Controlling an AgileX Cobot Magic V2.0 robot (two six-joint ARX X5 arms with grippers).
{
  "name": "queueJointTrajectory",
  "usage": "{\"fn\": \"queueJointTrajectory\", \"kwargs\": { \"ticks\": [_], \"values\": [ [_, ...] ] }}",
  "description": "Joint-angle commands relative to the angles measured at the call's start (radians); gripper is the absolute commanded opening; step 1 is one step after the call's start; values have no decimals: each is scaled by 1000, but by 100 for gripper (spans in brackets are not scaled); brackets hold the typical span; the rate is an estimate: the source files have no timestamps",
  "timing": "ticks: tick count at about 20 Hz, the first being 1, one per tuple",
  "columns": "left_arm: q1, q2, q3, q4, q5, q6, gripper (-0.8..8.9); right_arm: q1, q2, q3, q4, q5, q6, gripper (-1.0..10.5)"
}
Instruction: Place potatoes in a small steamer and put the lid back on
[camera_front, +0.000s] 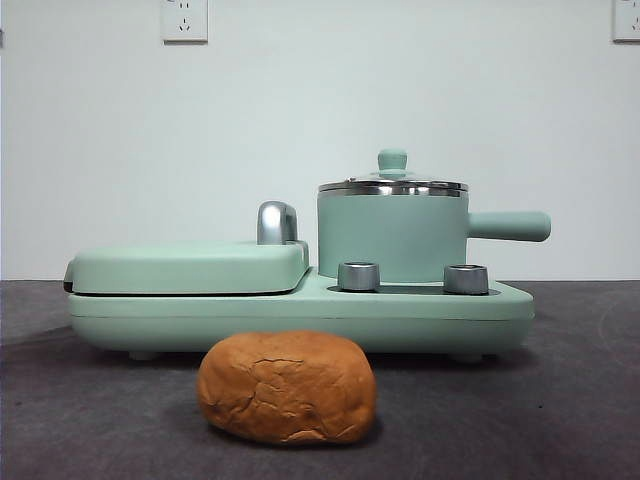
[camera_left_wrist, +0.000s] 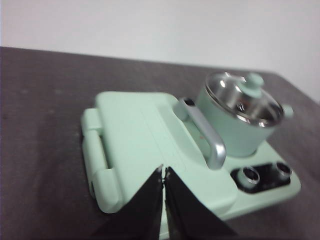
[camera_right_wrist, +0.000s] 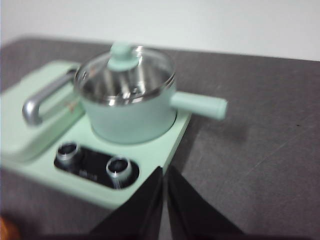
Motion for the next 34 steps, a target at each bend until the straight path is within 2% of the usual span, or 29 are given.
{"fn": "queueJointTrajectory", "kwargs": {
  "ticks": [1, 7, 14, 16, 17, 19, 21, 27, 29, 34],
  "values": [
    [-24, 77, 55, 6, 23, 131, 8, 3, 47, 44, -34, -20, -166, 13],
    [-109, 222, 135, -29, 19, 350, 8, 8, 100, 62, -77, -23, -291, 13],
    [-208, 308, 164, -35, -24, 627, 7, 39, 98, 62, -85, -18, -372, 16],
    [-231, 318, 164, -34, -24, 688, 12, 47, 98, 62, -85, -19, -386, 72],
    [-240, 319, 164, -31, -24, 698, 32, 50, 98, 62, -85, -19, -386, 115],
    [-257, 320, 164, -4, -24, 683, 149, 50, 98, 62, -84, -20, -386, 260],
    [-269, 319, 164, 29, -24, 666, 228, 50, 98, 62, -84, -19, -385, 318],
    [-295, 321, 164, 116, -24, 642, 258, 50, 97, 62, -84, -19, -357, 321],
    [-302, 325, 164, 129, -24, 614, 288, 50, 97, 62, -84, -19, -357, 321],
    [-315, 363, 164, 189, -28, 533, 279, 50, 97, 62, -83, -19, -330, 321]
  ]
}}
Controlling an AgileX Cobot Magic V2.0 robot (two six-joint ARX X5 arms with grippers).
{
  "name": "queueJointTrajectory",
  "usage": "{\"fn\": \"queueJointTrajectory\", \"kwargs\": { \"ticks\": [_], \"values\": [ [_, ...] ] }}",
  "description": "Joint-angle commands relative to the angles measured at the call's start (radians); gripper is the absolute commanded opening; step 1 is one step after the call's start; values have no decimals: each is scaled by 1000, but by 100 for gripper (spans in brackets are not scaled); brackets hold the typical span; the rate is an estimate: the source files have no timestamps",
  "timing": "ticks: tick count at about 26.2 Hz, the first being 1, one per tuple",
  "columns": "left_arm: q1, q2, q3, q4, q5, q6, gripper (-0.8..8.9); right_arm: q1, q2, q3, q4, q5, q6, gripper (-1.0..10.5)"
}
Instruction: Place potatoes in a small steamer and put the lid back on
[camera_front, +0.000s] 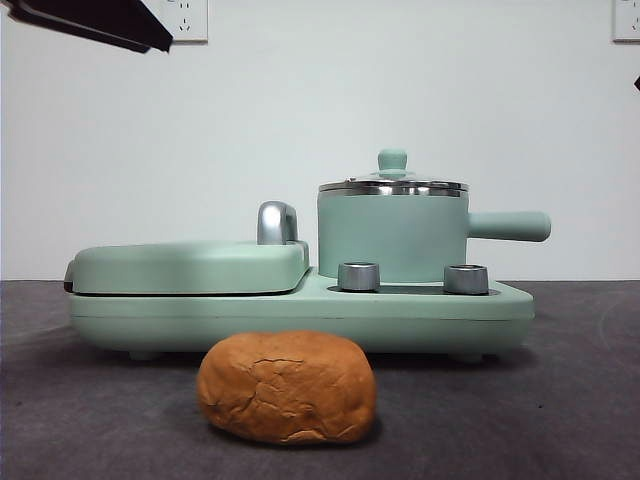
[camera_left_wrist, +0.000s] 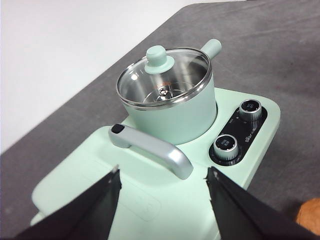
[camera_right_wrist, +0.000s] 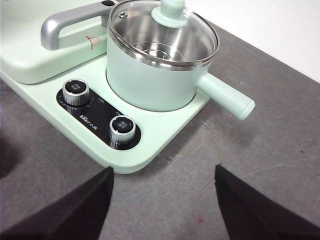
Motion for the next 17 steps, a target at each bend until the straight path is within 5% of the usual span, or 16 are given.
{"fn": "queueJointTrajectory", "kwargs": {
  "ticks": [1, 9, 17],
  "values": [
    [-14, 37, 23, 66, -11, -74, 279, 5, 3, 16, 9, 0, 47, 321],
    [-77, 198, 30, 318, -117, -205, 279, 5, 3, 16, 26, -3, 81, 321],
    [-149, 419, 154, 370, -164, -229, 279, 5, 3, 16, 54, -3, 85, 321]
  ]
}}
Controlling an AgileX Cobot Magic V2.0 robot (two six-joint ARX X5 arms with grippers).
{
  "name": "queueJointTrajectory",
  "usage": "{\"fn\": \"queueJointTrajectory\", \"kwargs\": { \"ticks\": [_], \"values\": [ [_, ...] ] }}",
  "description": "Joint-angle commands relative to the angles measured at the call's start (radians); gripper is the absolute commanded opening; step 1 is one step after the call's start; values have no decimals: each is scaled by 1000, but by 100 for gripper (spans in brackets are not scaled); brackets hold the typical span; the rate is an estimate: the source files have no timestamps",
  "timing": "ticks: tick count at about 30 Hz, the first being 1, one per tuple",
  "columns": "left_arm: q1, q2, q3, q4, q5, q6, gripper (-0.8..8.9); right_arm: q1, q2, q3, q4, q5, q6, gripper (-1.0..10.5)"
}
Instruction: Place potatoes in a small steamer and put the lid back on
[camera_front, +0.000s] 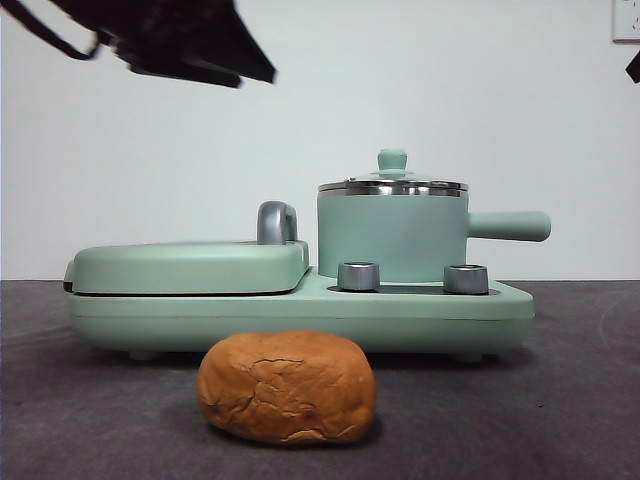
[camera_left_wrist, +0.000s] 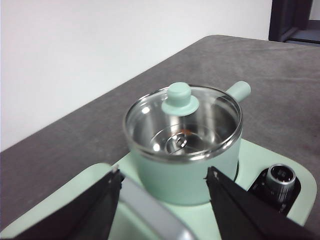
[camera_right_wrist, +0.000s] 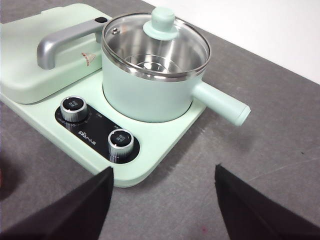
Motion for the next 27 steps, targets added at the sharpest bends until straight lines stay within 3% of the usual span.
{"fn": "queueJointTrajectory", "kwargs": {
  "ticks": [1, 19, 27],
  "values": [
    [-25, 93, 82, 14, -6, -18, 279, 5, 3, 16, 12, -2, 14, 321],
    [-92, 549, 560, -53, -5, -41, 279, 18, 3, 16, 12, -2, 22, 321],
    [-105, 663, 673, -73, 6, -43, 279, 18, 3, 16, 10, -2, 22, 321]
  ]
}}
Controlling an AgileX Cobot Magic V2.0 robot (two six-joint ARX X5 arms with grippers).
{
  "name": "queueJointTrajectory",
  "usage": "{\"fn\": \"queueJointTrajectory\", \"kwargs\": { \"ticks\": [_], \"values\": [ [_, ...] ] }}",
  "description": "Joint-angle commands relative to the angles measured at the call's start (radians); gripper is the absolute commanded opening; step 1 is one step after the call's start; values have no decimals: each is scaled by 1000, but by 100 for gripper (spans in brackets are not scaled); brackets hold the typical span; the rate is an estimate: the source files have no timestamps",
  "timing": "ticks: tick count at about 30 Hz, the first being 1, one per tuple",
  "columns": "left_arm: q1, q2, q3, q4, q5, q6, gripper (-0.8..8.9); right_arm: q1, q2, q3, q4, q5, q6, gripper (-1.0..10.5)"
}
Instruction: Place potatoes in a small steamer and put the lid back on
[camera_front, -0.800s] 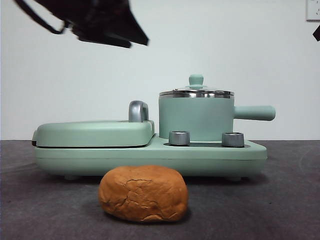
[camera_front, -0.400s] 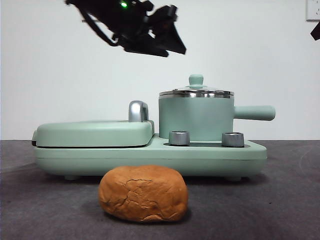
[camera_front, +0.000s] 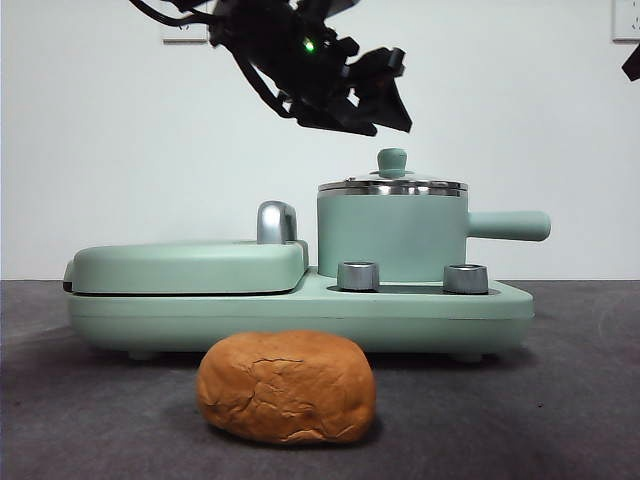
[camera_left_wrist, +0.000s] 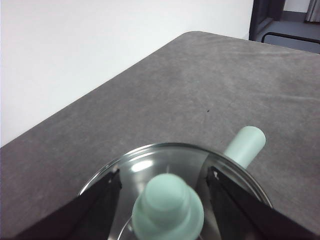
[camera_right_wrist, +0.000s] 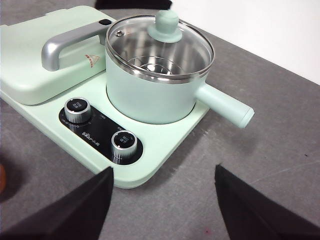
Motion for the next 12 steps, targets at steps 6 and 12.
{"fn": "queueJointTrajectory", "kwargs": {
  "ticks": [6, 12],
  "values": [
    [-11, 74, 36, 10, 2, -4, 279, 5, 4, 16, 10, -2, 18, 321],
    [-10, 90, 36, 14, 2, -4, 278, 5, 4, 16, 10, -2, 18, 321]
  ]
}}
